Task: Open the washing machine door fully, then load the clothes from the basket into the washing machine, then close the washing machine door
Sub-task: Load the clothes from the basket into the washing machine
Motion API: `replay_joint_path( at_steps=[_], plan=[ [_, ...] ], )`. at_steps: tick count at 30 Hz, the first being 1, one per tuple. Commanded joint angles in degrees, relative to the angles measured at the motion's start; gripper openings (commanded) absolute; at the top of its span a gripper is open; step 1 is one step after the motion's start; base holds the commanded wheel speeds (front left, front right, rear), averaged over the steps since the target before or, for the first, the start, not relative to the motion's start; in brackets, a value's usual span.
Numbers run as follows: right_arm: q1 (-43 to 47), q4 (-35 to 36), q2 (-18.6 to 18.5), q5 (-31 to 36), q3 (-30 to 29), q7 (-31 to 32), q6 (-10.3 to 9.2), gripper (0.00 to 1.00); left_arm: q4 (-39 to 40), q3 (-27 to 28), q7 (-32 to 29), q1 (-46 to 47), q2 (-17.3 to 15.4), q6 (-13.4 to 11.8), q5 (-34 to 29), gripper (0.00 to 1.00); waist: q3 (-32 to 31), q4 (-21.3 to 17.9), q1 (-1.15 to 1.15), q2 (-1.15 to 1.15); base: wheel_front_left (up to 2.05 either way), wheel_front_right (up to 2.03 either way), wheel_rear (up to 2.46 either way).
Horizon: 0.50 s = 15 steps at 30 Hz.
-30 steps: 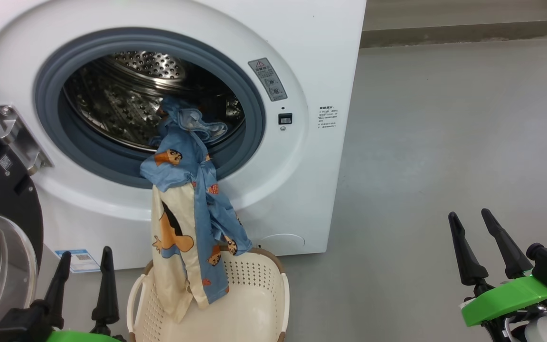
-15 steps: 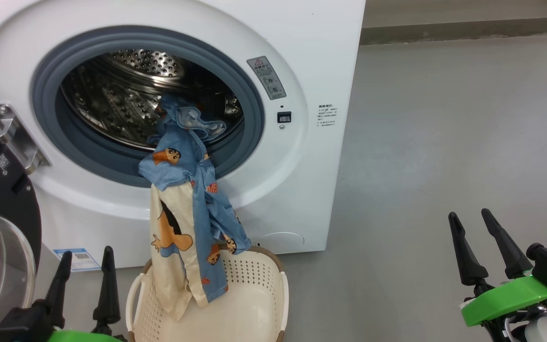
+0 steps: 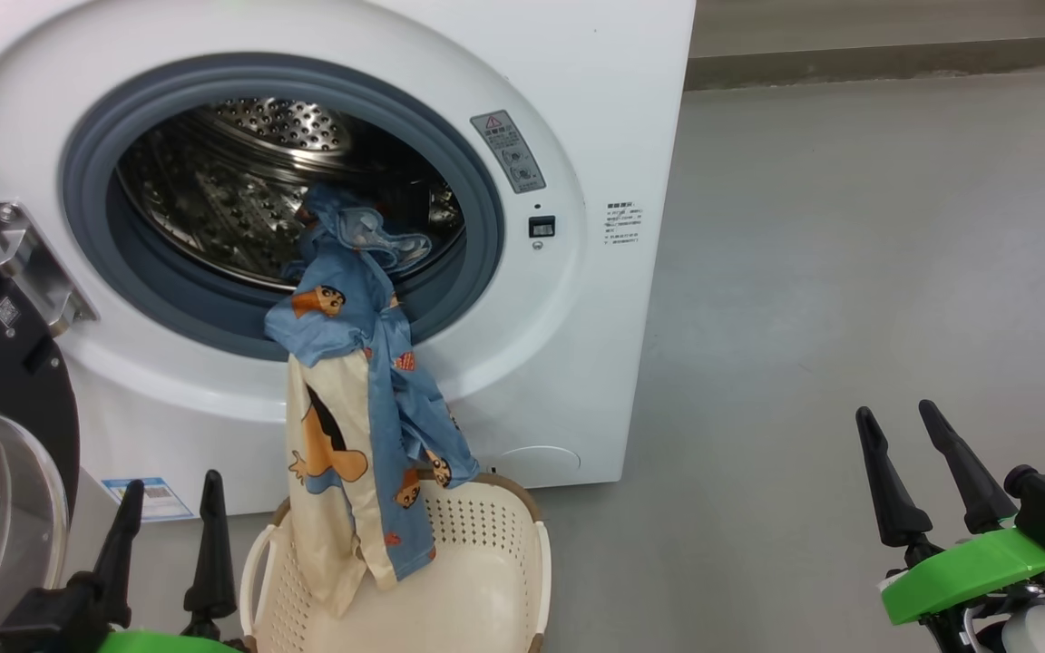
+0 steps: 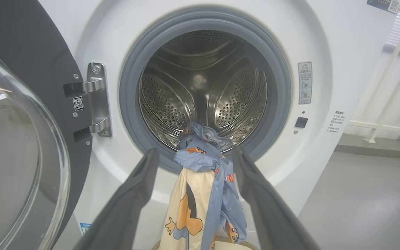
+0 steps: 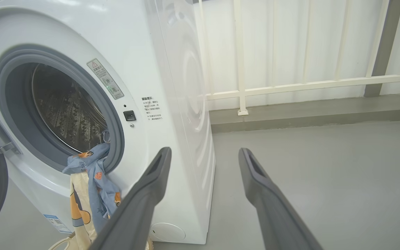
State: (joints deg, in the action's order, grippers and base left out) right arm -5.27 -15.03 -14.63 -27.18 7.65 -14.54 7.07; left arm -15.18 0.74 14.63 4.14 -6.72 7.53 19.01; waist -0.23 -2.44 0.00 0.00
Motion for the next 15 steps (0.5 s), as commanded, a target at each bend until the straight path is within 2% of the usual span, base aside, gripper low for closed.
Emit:
replay_joint_path(
  at_steps=[1, 15],
  plan=[
    [-0.9, 1.1, -1.3, 0.7, 1.4, -0.5, 0.42, 1.0, 1.1, 2.1, 0.4, 0.5, -0.8, 0.0, -0.4, 1.0, 0.0, -0.1, 0.0, 0.0, 0.0, 0.0, 0.0],
    [-1.1, 1.0, -1.5, 0.4, 1.9, -0.5, 0.42, 1.0, -1.0, 1.8, 0.4, 0.3, -0.6, 0.0, 0.0, 1.0, 0.2, -0.5, 0.0, 0.0, 0.0, 0.0, 0.0]
  ],
)
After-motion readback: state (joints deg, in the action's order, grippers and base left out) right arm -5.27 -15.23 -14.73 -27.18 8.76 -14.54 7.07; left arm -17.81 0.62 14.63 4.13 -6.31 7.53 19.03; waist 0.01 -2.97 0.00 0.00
